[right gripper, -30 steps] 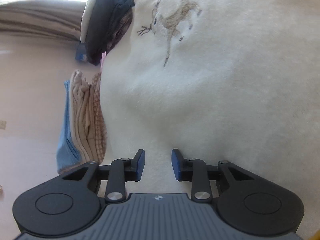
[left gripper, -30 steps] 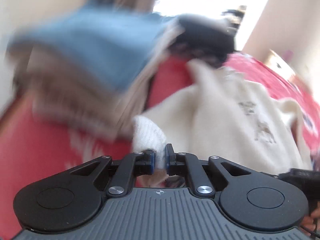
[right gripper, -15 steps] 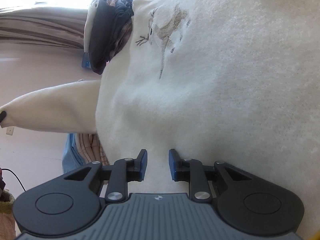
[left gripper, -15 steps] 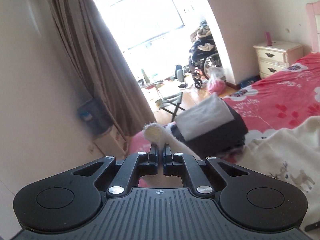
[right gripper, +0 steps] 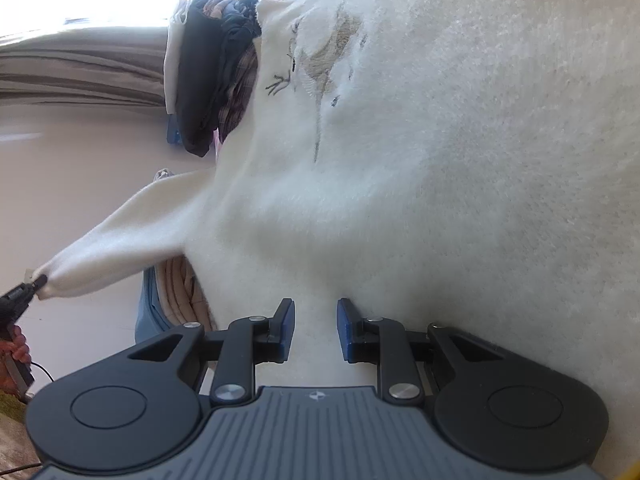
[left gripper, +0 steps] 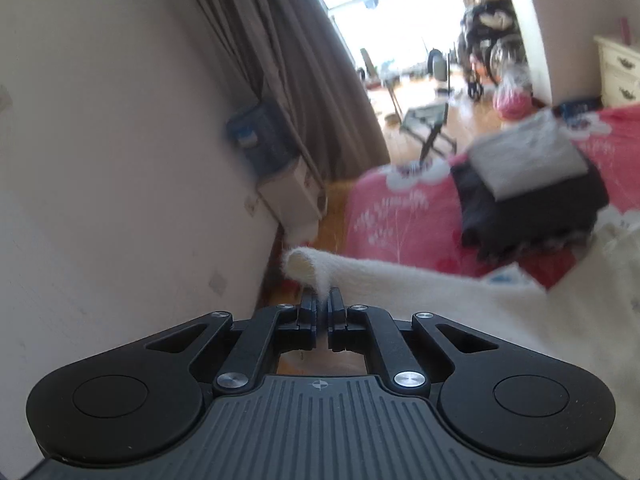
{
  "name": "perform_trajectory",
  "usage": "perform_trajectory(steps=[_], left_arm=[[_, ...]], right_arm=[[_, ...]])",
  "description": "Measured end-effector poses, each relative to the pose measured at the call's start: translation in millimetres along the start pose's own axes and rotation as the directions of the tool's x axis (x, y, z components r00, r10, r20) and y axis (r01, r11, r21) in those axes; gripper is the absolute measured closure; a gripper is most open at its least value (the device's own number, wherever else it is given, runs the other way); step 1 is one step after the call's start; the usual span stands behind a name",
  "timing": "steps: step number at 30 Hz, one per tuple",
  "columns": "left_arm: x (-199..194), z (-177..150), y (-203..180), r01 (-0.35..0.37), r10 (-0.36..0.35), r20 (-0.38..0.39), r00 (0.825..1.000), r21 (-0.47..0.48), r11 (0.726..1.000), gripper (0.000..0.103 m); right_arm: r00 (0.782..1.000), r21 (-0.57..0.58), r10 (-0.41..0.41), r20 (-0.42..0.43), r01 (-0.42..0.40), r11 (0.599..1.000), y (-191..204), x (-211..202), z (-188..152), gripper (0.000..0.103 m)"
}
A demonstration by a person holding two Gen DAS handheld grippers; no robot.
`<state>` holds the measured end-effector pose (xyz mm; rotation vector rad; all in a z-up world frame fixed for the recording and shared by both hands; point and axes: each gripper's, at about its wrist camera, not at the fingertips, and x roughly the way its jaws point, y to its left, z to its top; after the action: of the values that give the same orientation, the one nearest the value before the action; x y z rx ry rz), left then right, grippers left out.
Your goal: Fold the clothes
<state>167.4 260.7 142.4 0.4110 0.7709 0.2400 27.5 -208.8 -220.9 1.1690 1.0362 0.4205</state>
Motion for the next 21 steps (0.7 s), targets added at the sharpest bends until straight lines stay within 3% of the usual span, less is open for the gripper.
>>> perform_trajectory(steps=[3, 4, 6, 9, 11, 13, 15, 16, 17, 19, 21], left_arm=[[51, -44, 9, -0.034, 0.028, -0.196, 0.98, -0.025, 0.999, 0.09], [63, -58, 13, -0.061, 0.05, -0.238, 0.97, -0.04, 0.997, 0.09], [67, -75, 27, -0.074, 0.037, -0.256, 0.966, -0.133, 0.988, 0.089], [45, -80, 45, -0.073, 0.017, -0.205, 0.979, -0.271, 0.96, 0.085], [20, -76, 39, -0.063, 0.028, -0.131, 0.991, -0.276, 0.959, 0.082], [-6, -73, 16, 0.017, -0.027, -0.039, 0.999, -0.239, 0.971, 0.075], [-25, -71, -22, 0.162, -0.157, 0.04, 0.987, -0.198, 0.967, 0.069], [-34, -71, -43, 0.235, -0.225, 0.073, 0.972, -0.178, 0.956, 0.067], [-42, -77, -66, 0.309, -0.297, 0.099, 0.95, -0.161, 0.937, 0.067], [-48, -89, -112, 0.439, -0.427, 0.115, 0.897, -0.134, 0.888, 0.065], [-48, -104, -160, 0.55, -0.539, 0.113, 0.835, -0.129, 0.825, 0.065]], right_arm=[[1.0, -0.003, -0.003, -0.002, 0.003, 1.0, 0, -2, -1, 0.079], [1.0, -0.003, -0.004, -0.003, 0.004, 1.0, 0, -2, -1, 0.079], [1.0, -0.005, -0.004, -0.005, 0.004, 1.0, 1, -2, 0, 0.079], [1.0, -0.009, -0.005, -0.01, 0.005, 1.0, 3, -5, 0, 0.078], [1.0, -0.039, -0.027, 0.007, 0.027, 0.999, 11, -13, 1, 0.076], [0.997, -0.105, -0.051, 0.061, 0.057, 0.993, 26, -31, 6, 0.071], [0.981, -0.198, -0.103, 0.164, 0.135, 0.971, 44, -60, 15, 0.071], [0.96, -0.253, -0.154, 0.235, 0.214, 0.943, 53, -77, 20, 0.071], [0.92, -0.305, -0.225, 0.322, 0.325, 0.895, 62, -98, 26, 0.071], [0.801, -0.356, -0.38, 0.463, 0.561, 0.747, 73, -127, 38, 0.071], [0.675, -0.385, -0.496, 0.546, 0.728, 0.567, 71, -144, 50, 0.071]])
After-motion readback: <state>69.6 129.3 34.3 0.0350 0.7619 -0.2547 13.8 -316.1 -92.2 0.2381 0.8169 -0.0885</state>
